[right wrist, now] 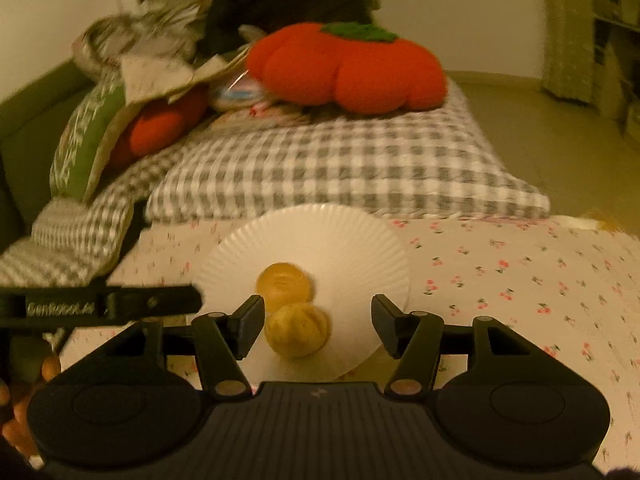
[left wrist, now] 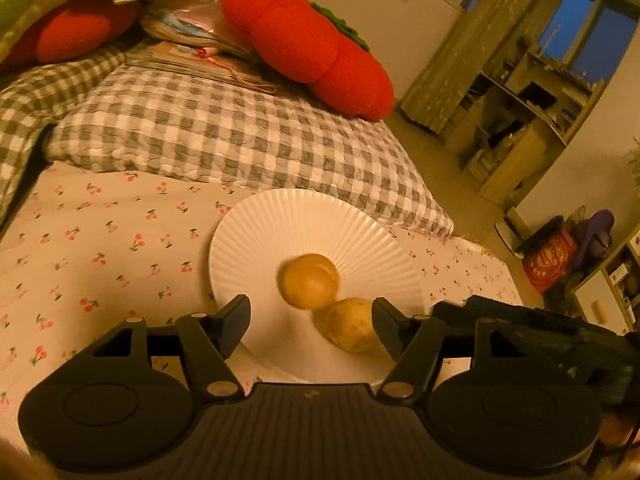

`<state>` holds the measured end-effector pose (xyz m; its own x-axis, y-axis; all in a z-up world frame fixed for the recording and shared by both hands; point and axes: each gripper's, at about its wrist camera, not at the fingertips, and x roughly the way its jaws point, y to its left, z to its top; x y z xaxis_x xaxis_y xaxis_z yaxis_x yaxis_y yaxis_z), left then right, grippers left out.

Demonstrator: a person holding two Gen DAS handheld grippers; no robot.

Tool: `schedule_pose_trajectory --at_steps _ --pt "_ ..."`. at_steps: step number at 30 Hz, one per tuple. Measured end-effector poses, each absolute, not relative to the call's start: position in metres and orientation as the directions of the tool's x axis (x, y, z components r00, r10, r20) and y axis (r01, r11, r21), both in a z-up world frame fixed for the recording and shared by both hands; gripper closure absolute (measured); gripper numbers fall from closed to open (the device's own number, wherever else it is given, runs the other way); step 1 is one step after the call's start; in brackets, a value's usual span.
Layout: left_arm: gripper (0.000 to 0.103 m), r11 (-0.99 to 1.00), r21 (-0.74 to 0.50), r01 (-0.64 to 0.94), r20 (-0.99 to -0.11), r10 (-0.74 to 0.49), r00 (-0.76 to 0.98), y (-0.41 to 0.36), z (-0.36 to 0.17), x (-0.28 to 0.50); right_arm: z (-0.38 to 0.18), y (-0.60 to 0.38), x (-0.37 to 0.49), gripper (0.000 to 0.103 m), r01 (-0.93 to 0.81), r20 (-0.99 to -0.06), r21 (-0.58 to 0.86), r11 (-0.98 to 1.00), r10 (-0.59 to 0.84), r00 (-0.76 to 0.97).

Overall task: Organize fruits
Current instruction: 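Open both grippers to release the fruits on the white plate, then grasp a tangerine with the right gripper while the left gripper grasps another tangerine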

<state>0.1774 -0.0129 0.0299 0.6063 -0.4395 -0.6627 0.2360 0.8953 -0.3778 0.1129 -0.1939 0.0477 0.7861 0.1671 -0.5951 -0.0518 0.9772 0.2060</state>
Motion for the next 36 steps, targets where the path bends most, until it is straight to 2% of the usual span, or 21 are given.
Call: schedule_pose_trajectory --at_steps 4,8,15,17,20,30,36 --pt "0.039 0.909 -0.363 0.205 -0.677 -0.408 0.613 -0.006 0.035 0.165 0.063 -0.193 0.096 0.042 -0.052 -0.556 0.226 0.973 0.173 0.813" --pt "0.038 0.925 -0.327 0.190 -0.686 -0.371 0.626 0.004 0.041 0.155 0.073 -0.187 0.074 0.038 -0.086 -0.535 0.236 0.968 0.203 0.820" --pt "0.037 0.935 -0.333 0.122 -0.712 -0.335 0.618 0.024 0.045 0.137 0.079 -0.170 0.052 0.032 -0.122 -0.521 0.217 0.969 0.220 0.825" --pt "0.036 0.942 -0.314 0.115 -0.723 -0.316 0.615 0.024 0.046 0.133 0.076 -0.167 0.047 0.028 -0.132 -0.533 0.236 0.963 0.242 0.811" --pt "0.035 0.955 -0.275 0.108 -0.742 -0.282 0.608 0.025 0.043 0.129 0.069 -0.158 0.043 0.028 -0.138 -0.578 0.207 0.969 0.235 0.782" --pt "0.035 0.959 -0.274 0.074 -0.796 -0.270 0.541 0.029 0.031 0.122 0.047 -0.131 0.039 0.031 -0.232 -0.646 0.140 0.963 0.266 0.715" --pt "0.035 0.955 -0.271 0.122 -0.799 -0.294 0.524 0.017 0.030 0.113 0.033 -0.112 0.038 0.033 -0.335 -0.703 0.113 0.935 0.314 0.638"
